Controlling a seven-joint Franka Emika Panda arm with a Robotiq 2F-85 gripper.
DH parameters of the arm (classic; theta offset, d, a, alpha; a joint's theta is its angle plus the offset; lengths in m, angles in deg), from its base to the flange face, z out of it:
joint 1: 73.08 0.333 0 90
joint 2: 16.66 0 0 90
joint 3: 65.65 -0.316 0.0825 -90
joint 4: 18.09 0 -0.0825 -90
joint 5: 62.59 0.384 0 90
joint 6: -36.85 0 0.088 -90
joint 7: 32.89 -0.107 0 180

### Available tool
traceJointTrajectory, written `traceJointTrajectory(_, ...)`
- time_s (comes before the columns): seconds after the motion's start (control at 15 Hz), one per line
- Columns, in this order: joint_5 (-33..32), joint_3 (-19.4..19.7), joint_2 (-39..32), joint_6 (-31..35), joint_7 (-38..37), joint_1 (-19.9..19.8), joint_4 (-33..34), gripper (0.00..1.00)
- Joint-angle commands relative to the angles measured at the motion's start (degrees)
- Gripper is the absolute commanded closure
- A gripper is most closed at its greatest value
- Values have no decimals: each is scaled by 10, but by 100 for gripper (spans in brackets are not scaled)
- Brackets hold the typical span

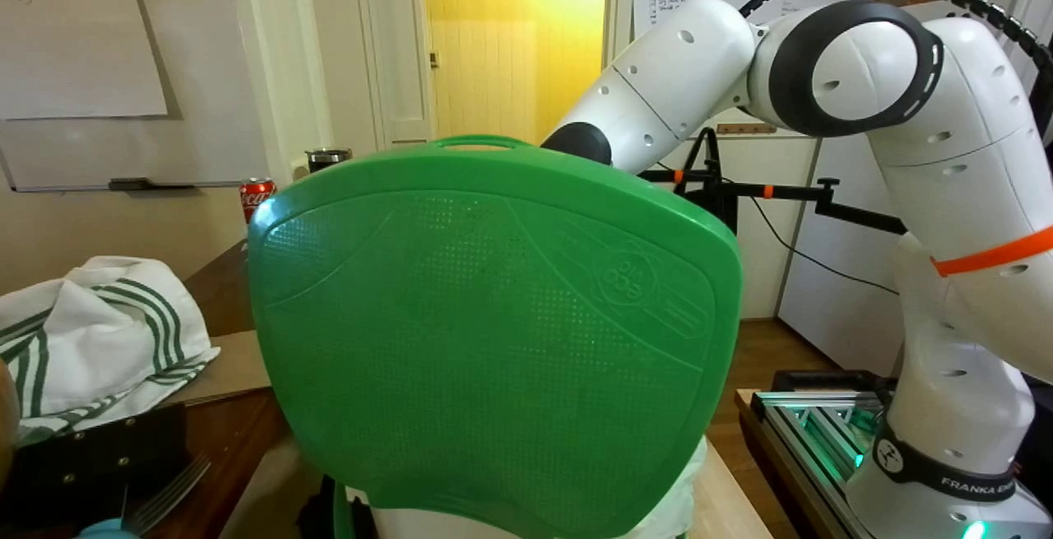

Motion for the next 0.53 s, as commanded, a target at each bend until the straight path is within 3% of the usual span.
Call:
traceJointTrajectory(0.0,1,5,27,-11,4,-1,-8,92)
traceJointTrajectory(0.47,-6,19,112,-30,5,0,-37,92)
